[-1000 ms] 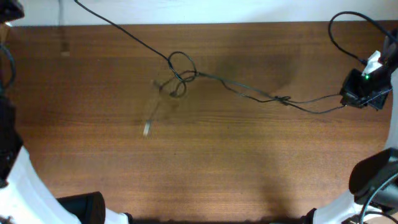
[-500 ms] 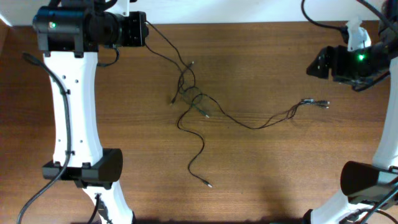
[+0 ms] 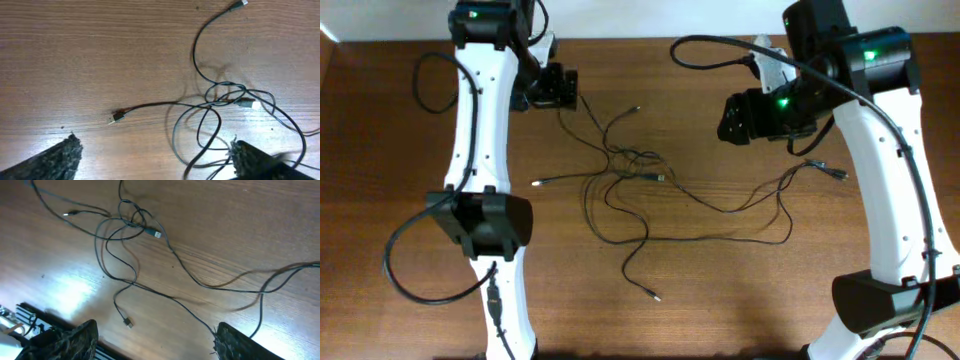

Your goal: Untangle cables

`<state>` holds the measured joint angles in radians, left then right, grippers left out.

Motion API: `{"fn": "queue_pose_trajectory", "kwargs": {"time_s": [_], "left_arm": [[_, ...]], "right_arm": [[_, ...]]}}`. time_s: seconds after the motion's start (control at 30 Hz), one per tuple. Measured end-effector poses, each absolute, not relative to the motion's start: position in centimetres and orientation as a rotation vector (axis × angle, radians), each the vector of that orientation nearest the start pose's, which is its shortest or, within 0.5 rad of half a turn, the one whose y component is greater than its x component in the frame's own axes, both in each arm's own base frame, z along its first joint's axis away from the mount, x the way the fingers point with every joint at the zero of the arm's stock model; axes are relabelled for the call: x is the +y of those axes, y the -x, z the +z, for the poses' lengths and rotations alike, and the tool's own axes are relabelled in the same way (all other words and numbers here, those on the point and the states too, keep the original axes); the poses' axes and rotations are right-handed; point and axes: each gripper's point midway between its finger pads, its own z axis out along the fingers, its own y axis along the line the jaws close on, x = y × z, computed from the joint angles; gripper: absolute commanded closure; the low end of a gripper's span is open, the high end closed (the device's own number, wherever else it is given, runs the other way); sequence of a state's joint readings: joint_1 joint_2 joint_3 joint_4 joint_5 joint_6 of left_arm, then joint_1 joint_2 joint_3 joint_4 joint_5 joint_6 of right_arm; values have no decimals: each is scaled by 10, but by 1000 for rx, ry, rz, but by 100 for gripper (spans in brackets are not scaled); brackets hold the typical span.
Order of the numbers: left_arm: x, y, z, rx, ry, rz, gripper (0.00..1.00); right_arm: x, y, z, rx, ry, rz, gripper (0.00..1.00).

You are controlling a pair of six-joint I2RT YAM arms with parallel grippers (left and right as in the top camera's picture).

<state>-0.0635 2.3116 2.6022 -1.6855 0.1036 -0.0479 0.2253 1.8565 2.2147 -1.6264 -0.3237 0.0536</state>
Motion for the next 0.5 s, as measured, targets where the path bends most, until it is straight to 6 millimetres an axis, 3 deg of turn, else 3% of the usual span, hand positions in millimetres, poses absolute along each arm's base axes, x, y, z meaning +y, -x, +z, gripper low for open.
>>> {"fn": "queue_pose_trajectory", "kwargs": {"time_s": [0.1, 0.17, 0.2, 0.3, 0.37, 0.43, 0.5], "left_arm": [[-44, -460, 201, 2941, -40, -168, 1], [-42, -462, 242, 2815, -61, -166, 1], [-45, -454, 280, 2719, -87, -185, 1], [-52, -405, 383, 2459, -116, -222, 0], [-49, -382, 410, 2393, -90, -213, 1], [-53, -349, 402, 2456, -52, -157, 1], [-63, -329, 368, 2531, -14, -97, 1]], "right_arm": [[128, -355, 281, 2830, 287, 482, 24], [118, -358, 281, 2830, 248, 471, 23], [108, -362, 281, 2830, 209, 462, 24], [96, -365, 281, 2831, 163, 448, 23], [92, -365, 280, 2835, 147, 446, 23], [84, -366, 280, 2836, 119, 438, 23], [81, -367, 280, 2832, 106, 435, 23]]}}
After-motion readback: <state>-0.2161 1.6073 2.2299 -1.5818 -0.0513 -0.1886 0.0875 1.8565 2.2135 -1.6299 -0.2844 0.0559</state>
